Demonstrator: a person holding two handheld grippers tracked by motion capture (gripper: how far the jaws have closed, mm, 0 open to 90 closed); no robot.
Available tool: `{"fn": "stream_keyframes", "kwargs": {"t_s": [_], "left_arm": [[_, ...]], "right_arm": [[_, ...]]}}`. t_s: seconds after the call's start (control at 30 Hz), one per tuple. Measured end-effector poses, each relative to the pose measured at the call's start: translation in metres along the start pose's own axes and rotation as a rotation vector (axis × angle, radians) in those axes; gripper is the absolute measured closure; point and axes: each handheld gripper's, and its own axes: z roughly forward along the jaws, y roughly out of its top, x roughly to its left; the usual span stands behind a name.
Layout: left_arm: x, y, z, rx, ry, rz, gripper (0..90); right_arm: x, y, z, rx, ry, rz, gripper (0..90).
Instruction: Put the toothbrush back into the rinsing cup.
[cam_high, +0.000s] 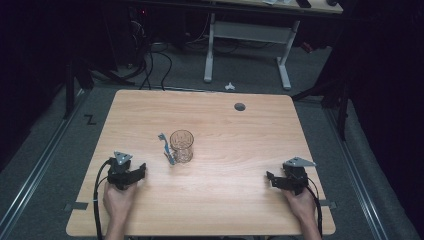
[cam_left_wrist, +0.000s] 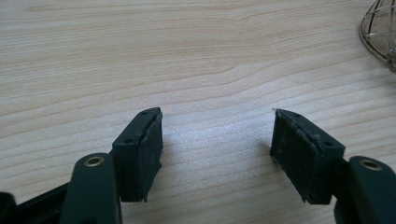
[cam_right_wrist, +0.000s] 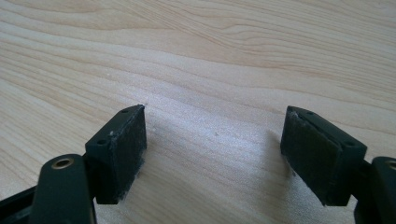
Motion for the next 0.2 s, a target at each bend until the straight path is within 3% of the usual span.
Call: {"fn": "stream_keyframes", "kwargs": {"t_s": [0.2], "left_arm": [[-0.0004, 0.0, 0.0001, 0.001, -0.006, 0.001, 32.3]], "right_arm": [[0.0, 0.0, 0.0, 0.0, 0.0, 0.0, 22.7]]}}
